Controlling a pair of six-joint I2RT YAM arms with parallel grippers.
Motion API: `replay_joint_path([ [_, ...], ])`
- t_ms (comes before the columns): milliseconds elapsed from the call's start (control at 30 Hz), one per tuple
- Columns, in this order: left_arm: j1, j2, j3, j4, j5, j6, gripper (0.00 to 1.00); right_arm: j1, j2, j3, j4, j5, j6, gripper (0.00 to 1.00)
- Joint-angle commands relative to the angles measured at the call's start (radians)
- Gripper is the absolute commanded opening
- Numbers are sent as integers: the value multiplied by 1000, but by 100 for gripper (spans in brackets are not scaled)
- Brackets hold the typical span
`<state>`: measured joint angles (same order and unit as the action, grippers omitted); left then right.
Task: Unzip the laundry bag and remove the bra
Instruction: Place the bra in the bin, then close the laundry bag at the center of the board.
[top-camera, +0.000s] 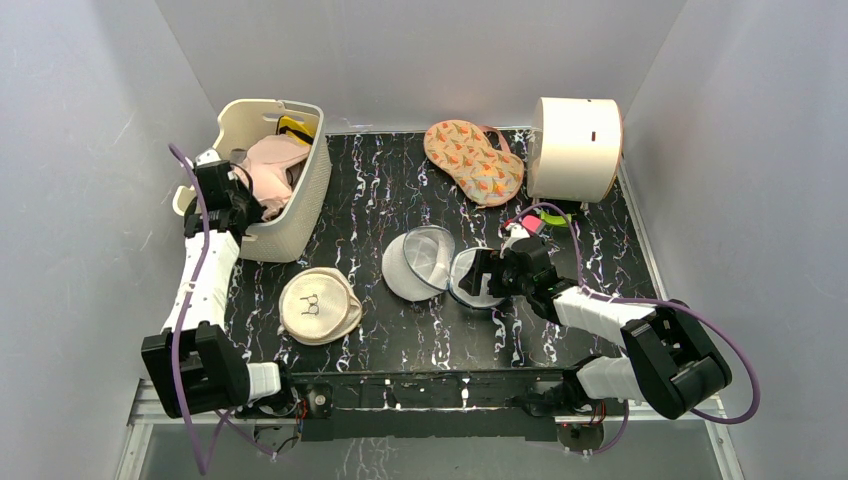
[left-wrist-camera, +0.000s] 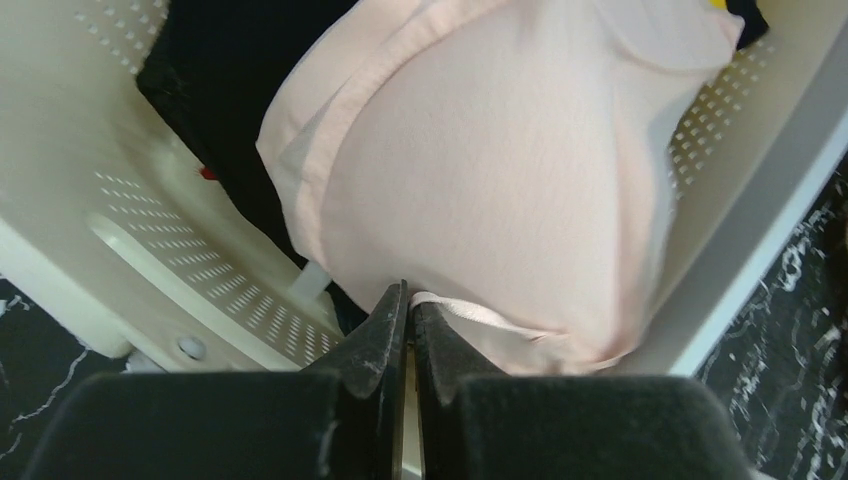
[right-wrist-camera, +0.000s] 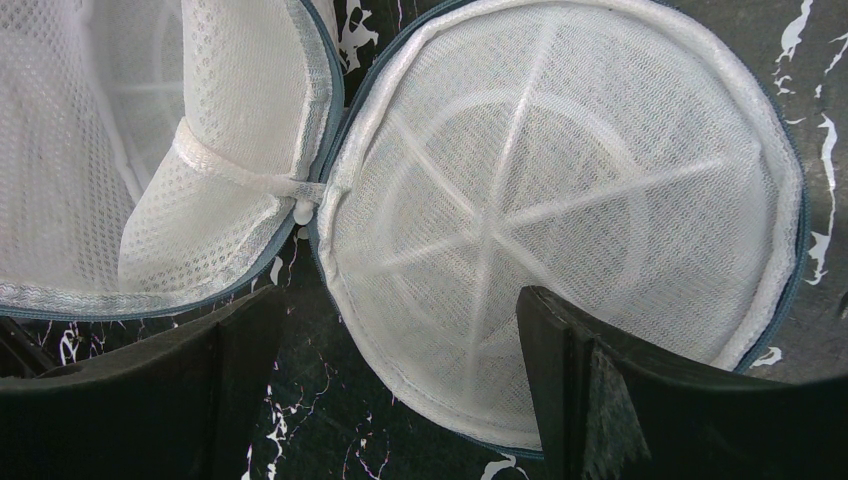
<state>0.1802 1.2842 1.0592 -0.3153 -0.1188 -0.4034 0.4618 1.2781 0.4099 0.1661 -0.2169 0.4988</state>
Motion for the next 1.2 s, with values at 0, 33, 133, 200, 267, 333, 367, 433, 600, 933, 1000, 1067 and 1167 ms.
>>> replay_joint_path([
  [0,2,2,-15,3,-126,35,0,-5,25,3,-43,-6,-5,85],
  [33,2,-2,-11,4,-129,34,0,-5,23,2,-43,-6,-5,85],
  [133,2,-22,16,-11,-94,22,17,-5,18,-2,-38,-4,-2,85],
  [200,2,-48,34,-18,-49,20,36,-6,22,2,-40,-3,-3,85],
  [267,2,-92,52,-25,-17,27,51,-5,23,7,-44,-5,-7,85],
  [333,2,-142,65,-25,4,47,64,-5,14,5,-45,-14,-12,85],
  [367,2,-165,70,-24,11,55,70,-5,7,3,-45,-16,-13,85],
  [433,2,-209,79,-23,38,62,81,-5,-14,-1,-48,-18,-15,85],
  [600,3,-266,104,-45,144,42,98,-5,-72,-3,-75,-19,-16,86],
  [933,2,-337,143,-103,288,-8,98,-5,-218,67,-179,-7,-61,97],
  [1000,3,-348,145,-95,347,-31,98,-5,-239,79,-187,-9,-65,98],
  [1067,3,-354,124,-64,434,-76,97,-6,-257,90,-193,-12,-68,98],
  [1167,2,-351,63,13,605,-154,97,-5,-290,117,-213,-4,-73,98],
])
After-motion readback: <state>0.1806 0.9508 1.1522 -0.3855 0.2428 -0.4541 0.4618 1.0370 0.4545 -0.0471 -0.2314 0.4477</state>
